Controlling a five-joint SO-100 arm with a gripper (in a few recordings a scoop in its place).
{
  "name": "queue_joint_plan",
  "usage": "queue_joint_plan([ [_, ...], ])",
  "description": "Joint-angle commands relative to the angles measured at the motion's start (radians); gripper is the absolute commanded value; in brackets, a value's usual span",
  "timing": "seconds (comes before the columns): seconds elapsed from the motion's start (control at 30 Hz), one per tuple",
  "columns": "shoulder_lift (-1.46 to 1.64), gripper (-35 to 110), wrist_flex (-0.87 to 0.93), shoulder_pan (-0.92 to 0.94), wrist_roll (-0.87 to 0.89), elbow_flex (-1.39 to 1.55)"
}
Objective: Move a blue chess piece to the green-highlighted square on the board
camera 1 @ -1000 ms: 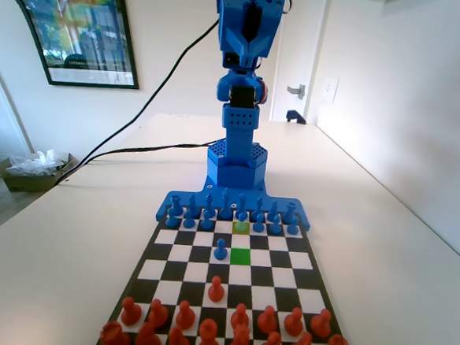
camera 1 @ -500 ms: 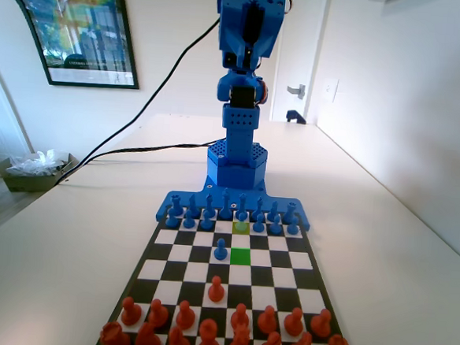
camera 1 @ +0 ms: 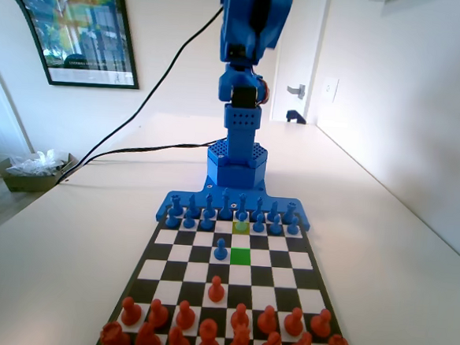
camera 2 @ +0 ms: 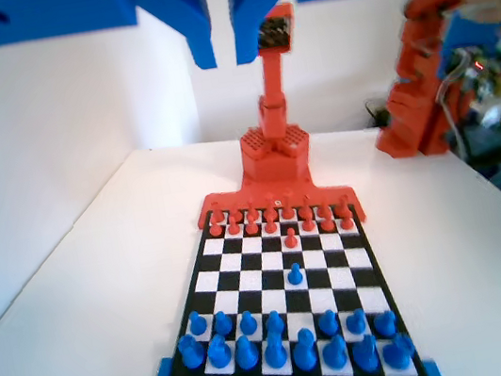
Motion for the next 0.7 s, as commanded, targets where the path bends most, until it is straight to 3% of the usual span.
queue_joint_plan([
  [0.0,-0.127,6,0.037,-0.012,0.037,-0.115],
  [0.27,-0.299,4,-0.060,0.057,0.175,0.020],
  [0.67,-0.376,2,-0.147,-0.006,0.462,0.218],
])
